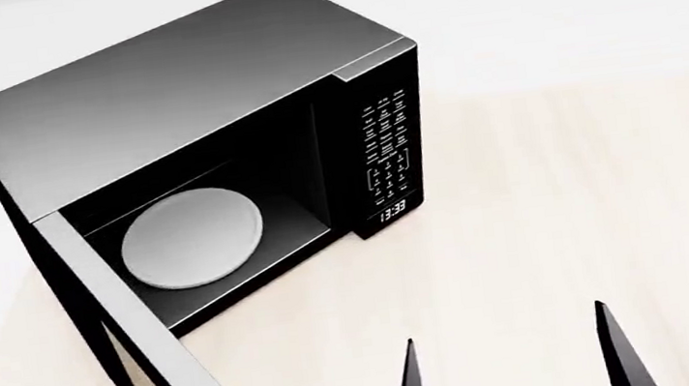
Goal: Close the microwave.
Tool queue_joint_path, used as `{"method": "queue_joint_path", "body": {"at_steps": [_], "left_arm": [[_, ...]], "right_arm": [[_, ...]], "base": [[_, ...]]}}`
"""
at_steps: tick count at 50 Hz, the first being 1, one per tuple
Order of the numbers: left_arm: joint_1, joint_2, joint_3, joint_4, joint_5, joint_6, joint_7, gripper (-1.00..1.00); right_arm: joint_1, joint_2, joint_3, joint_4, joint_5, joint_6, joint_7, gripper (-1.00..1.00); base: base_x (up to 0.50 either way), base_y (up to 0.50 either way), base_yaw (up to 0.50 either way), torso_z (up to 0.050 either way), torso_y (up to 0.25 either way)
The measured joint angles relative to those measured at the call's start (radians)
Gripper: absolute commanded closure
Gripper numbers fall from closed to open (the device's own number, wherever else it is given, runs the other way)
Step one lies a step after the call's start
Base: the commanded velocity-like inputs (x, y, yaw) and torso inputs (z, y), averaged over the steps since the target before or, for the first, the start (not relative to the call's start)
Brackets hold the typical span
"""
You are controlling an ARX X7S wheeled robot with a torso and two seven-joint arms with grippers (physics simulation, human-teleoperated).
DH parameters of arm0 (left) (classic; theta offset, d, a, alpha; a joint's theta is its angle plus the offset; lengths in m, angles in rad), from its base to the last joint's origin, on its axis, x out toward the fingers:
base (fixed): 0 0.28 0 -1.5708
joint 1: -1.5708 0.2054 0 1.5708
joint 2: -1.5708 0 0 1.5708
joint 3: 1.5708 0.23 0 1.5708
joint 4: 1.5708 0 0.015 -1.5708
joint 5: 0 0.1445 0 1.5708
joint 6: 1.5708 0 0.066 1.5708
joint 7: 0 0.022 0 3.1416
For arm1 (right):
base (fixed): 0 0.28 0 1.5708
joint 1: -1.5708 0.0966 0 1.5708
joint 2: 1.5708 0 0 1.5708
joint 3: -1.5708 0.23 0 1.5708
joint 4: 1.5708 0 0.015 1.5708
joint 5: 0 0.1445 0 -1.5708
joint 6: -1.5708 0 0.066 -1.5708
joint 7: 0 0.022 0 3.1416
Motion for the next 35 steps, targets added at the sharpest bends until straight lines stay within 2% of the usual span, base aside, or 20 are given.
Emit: {"method": "queue_joint_path", "body": {"at_steps": [18,29,35], "left_arm": [[0.058,-0.273,-0.111,0.003,-0.430,-0.025,0.273,-1.00],[0.132,-0.412,-0.153,-0.057,-0.542,0.017,0.468,-1.00],[0.165,-0.462,-0.158,-0.088,-0.543,0.037,0.549,-1.00]], "right_arm": [[0.005,0.005,-0.009,0.024,0.003,0.004,0.012,-1.00],[0.006,0.008,-0.016,0.032,0.002,0.009,0.017,-1.00],[0.007,0.010,-0.020,0.038,0.000,0.008,0.019,-1.00]], "base": [[0.00,0.00,0.00,0.000,0.000],[0.00,0.00,0.00,0.000,0.000],[0.00,0.00,0.00,0.000,0.000]]}}
